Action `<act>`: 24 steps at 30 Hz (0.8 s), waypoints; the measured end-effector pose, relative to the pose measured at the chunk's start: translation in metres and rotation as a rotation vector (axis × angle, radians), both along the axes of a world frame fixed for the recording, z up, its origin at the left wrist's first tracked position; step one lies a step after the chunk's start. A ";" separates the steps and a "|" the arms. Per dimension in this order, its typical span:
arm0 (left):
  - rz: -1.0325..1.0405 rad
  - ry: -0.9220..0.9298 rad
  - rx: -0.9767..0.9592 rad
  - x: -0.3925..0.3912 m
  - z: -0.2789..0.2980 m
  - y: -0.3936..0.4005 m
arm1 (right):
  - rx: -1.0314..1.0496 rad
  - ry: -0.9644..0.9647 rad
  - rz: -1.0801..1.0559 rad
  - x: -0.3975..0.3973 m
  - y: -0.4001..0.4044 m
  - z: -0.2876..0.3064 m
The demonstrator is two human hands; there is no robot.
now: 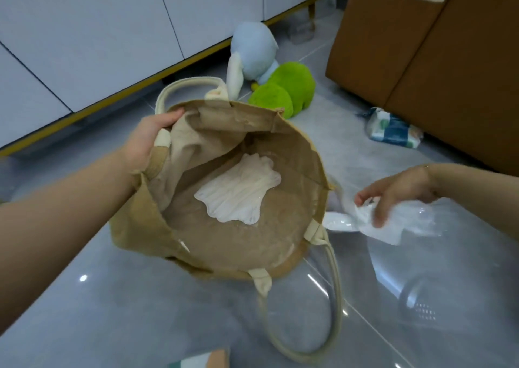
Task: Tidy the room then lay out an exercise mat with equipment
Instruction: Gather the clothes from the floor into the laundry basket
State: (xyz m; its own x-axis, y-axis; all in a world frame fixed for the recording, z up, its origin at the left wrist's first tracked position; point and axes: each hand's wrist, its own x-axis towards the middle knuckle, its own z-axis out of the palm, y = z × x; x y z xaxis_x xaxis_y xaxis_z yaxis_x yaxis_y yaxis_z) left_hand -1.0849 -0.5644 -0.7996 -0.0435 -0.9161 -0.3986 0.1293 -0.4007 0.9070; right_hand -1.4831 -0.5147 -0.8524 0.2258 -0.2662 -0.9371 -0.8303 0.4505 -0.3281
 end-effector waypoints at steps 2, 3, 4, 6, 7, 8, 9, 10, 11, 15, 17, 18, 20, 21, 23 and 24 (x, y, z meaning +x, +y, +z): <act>-0.032 0.030 -0.004 -0.004 0.007 0.005 | 0.177 -0.043 0.258 -0.002 0.013 0.023; -0.036 0.032 -0.005 -0.008 0.013 0.011 | 0.246 -0.114 0.356 0.000 0.021 0.031; -0.023 0.040 -0.003 -0.009 0.016 0.014 | 0.283 -0.188 0.402 0.005 0.030 0.040; -0.008 0.042 0.036 -0.013 0.020 0.016 | 0.247 -0.325 0.321 0.020 0.046 0.055; 0.001 0.055 0.058 -0.017 0.027 0.022 | 0.180 -0.363 0.204 0.031 0.053 0.062; -0.003 0.065 0.072 -0.018 0.029 0.023 | 0.092 -0.388 0.064 0.046 0.058 0.068; -0.005 0.074 0.082 -0.020 0.031 0.025 | -0.016 -0.390 -0.089 0.059 0.059 0.067; -0.018 0.071 0.077 -0.022 0.033 0.027 | -0.130 -0.369 -0.240 0.075 0.057 0.065; -0.025 0.070 0.077 -0.024 0.037 0.031 | -0.207 -0.318 -0.364 0.088 0.052 0.058; 0.000 0.072 0.085 -0.027 0.046 0.041 | -0.223 -0.215 -0.691 0.138 0.023 0.028; 0.006 0.087 0.094 -0.027 0.046 0.043 | -0.224 -0.254 -0.672 0.160 0.015 0.021; 0.013 0.097 0.090 -0.026 0.046 0.043 | -0.248 -0.258 -0.659 0.170 0.014 0.019; 0.022 0.126 0.079 -0.022 0.046 0.043 | -0.335 -0.232 -0.630 0.181 0.012 0.010; 0.017 0.135 0.072 -0.020 0.045 0.043 | -0.372 -0.217 -0.589 0.182 0.013 0.005; 0.007 0.133 0.072 -0.017 0.044 0.042 | -0.448 -0.129 -0.467 0.178 0.018 0.004; 0.003 0.134 0.072 -0.017 0.043 0.042 | -0.490 -0.073 -0.374 0.172 0.024 0.005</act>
State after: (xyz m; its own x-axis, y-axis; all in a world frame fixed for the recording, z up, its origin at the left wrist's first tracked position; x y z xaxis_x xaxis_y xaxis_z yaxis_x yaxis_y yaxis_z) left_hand -1.1019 -0.5227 -0.7566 -0.0982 -0.8858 -0.4536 0.2490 -0.4631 0.8506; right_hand -1.3111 -0.4910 -0.8470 0.0931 -0.7351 -0.6716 -0.6128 0.4893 -0.6205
